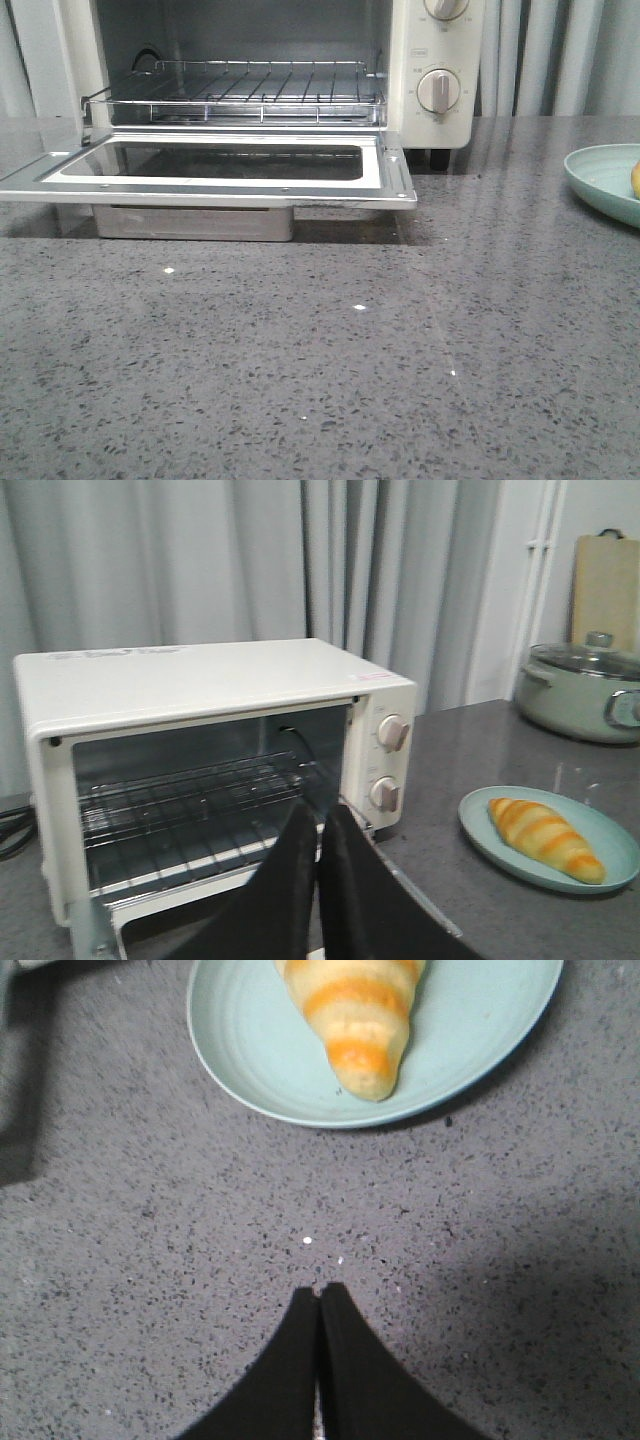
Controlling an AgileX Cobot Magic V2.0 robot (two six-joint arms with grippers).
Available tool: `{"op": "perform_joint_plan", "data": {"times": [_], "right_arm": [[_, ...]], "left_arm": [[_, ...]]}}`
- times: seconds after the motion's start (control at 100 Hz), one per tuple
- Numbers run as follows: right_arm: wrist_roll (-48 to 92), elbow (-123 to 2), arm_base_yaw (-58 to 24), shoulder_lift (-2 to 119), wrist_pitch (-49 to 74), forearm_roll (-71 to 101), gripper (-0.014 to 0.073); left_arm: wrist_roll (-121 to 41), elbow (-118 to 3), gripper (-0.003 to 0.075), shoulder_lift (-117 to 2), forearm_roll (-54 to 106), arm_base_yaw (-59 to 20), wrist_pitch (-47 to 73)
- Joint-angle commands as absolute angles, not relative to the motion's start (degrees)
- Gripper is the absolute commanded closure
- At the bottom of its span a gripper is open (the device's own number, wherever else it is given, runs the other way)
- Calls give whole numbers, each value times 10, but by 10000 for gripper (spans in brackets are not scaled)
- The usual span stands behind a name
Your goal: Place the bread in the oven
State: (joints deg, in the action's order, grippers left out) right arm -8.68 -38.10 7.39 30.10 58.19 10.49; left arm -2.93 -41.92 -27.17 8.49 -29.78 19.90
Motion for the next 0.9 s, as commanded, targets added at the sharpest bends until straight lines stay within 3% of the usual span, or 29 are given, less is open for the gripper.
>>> {"op": "perform_joint_plan", "data": {"times": [0.0, 0.14, 0.26, 0.33, 0.89], "right_arm": [[-61, -420, 76, 344, 551, 109, 615], [-42, -477, 76, 409, 544, 109, 419], [-33, -531, 76, 464, 542, 109, 160], [-33, -561, 76, 496, 549, 109, 83], [-32, -709, 76, 785, 563, 85, 74]], "left_arm": [[-25, -439, 742, -275, 82, -267, 163], [-25, -446, 742, -275, 82, -229, 166], [-25, -446, 742, -274, 82, -223, 172], [-25, -446, 742, -274, 82, -223, 177], [-25, -446, 742, -274, 86, -223, 177]]}}
